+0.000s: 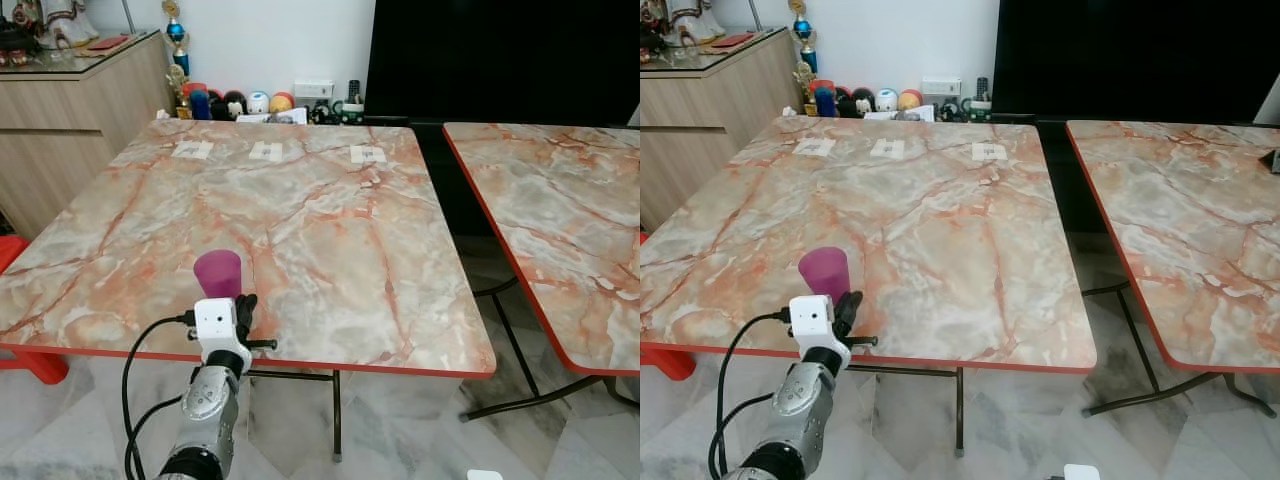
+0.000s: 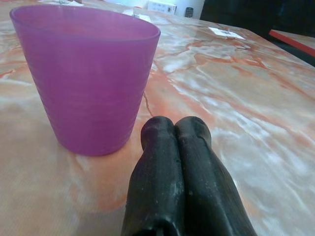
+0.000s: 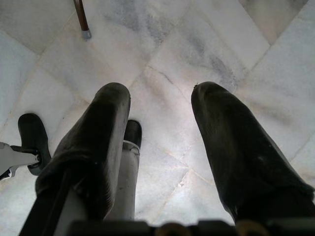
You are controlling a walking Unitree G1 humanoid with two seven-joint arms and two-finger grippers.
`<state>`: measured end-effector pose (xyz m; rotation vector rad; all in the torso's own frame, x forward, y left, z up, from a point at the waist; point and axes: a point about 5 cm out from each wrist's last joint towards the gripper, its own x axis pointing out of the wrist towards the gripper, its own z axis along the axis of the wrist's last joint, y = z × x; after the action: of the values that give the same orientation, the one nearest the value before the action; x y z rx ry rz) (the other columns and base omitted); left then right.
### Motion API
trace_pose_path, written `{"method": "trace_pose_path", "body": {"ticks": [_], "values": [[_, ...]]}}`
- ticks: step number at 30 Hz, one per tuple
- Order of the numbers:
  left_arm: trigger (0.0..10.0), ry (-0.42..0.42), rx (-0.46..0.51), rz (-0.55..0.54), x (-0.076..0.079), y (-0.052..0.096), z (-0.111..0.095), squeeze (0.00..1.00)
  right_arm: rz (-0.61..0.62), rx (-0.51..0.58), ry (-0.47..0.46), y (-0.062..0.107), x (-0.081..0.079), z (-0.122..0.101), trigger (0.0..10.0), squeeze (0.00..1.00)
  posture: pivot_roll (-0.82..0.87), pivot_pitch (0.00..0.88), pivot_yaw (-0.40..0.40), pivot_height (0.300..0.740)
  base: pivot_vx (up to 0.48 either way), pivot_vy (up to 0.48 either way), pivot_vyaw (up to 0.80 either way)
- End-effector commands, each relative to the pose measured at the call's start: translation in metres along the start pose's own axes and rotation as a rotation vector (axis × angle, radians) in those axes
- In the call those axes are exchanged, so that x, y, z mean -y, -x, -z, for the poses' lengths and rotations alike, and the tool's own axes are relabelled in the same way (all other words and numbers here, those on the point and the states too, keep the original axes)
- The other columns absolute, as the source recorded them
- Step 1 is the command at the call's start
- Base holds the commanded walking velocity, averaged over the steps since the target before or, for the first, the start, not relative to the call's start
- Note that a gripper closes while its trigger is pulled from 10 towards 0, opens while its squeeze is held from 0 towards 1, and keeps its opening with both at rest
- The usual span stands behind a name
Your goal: Setting the table
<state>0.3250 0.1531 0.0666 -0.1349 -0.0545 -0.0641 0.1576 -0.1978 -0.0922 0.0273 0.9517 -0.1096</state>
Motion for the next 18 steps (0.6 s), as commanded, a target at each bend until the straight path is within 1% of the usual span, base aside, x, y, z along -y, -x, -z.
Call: {"method": "trace_pose_path", "body": {"ticks": [1, 2, 3, 5, 7, 9, 10, 11, 12, 14, 15, 16, 17, 18], "values": [[1.1, 0.002, 0.019, 0.005, -0.002, 0.002, -0.001, 0.00, 0.006, -0.007, 0.004, 0.001, 0.002, 0.003, 10.0, 0.00, 0.02, 0.000, -0.028, 0.740, 0.000, 0.000, 0.00], [7.0, -0.004, 0.026, 0.008, -0.003, 0.005, -0.001, 0.00, 0.006, -0.006, 0.003, 0.001, 0.002, 0.003, 10.0, 0.00, 0.02, 0.000, -0.025, 0.740, 0.000, 0.000, 0.00], [10.0, -0.011, 0.035, 0.017, -0.004, 0.008, -0.001, 0.00, 0.008, -0.006, 0.002, 0.001, 0.002, 0.004, 10.0, 0.00, 0.02, 0.000, -0.020, 0.740, 0.000, 0.000, 0.00], [10.0, -0.012, 0.038, 0.020, -0.004, 0.009, -0.002, 0.00, 0.009, -0.006, 0.001, 0.001, 0.001, 0.004, 10.0, 0.00, 0.02, 0.000, -0.020, 0.740, 0.000, 0.000, 0.00], [10.0, -0.021, 0.044, 0.038, -0.006, 0.015, -0.001, 0.00, 0.011, -0.006, -0.001, 0.001, 0.001, 0.004, 10.0, 0.00, 0.02, 0.000, -0.014, 0.740, 0.000, 0.000, 0.00], [10.0, -0.059, 0.049, 0.079, -0.008, 0.025, 0.001, 0.00, 0.013, -0.006, -0.004, 0.001, 0.001, 0.005, 10.0, 0.00, 0.03, 0.000, -0.011, 0.740, 0.000, 0.000, 0.00], [10.0, -0.091, 0.055, 0.117, -0.010, 0.034, 0.001, 0.00, 0.013, -0.008, -0.004, 0.001, 0.000, 0.006, 10.0, 0.00, 0.04, 0.004, -0.007, 0.740, 0.000, 0.000, 0.00], [10.0, -0.091, 0.055, 0.117, -0.010, 0.034, 0.001, 0.00, 0.013, -0.008, -0.004, 0.001, 0.000, 0.006, 10.0, 0.00, 0.04, 0.004, -0.007, 0.740, 0.000, 0.000, 0.00], [10.0, -0.111, 0.064, 0.146, -0.011, 0.042, 0.000, 0.00, 0.012, -0.010, -0.003, 0.002, 0.000, 0.006, 10.0, 0.00, 0.04, 0.005, -0.005, 0.740, 0.000, 0.000, 0.00], [10.0, -0.122, 0.070, 0.163, -0.012, 0.046, -0.002, 0.00, 0.012, -0.011, -0.003, 0.002, -0.001, 0.006, 10.0, 0.00, 0.04, 0.006, -0.004, 0.740, 0.000, 0.000, 0.00], [10.0, -0.132, 0.075, 0.190, -0.011, 0.048, -0.005, 0.00, 0.011, -0.011, -0.004, 0.002, -0.001, 0.007, 10.0, 0.00, 0.05, 0.006, -0.002, 0.740, 0.000, 0.000, 0.00], [10.0, -0.161, 0.080, 0.251, -0.006, 0.051, -0.009, 0.00, 0.009, -0.011, -0.003, 0.002, -0.002, 0.007, 10.0, 0.00, 0.05, 0.007, 0.000, 0.740, 0.000, 0.000, 0.00], [10.0, -0.168, 0.081, 0.266, -0.004, 0.052, -0.011, 0.00, 0.009, -0.011, -0.003, 0.002, -0.002, 0.007, 10.0, 0.00, 0.05, 0.007, 0.000, 0.740, 0.000, 0.000, 0.00], [10.0, -0.183, 0.083, 0.315, 0.001, 0.053, -0.013, 0.00, 0.008, -0.011, -0.004, 0.002, -0.002, 0.007, 10.0, 0.00, 0.05, 0.007, 0.002, 0.740, 0.000, 0.000, 0.00]]}}
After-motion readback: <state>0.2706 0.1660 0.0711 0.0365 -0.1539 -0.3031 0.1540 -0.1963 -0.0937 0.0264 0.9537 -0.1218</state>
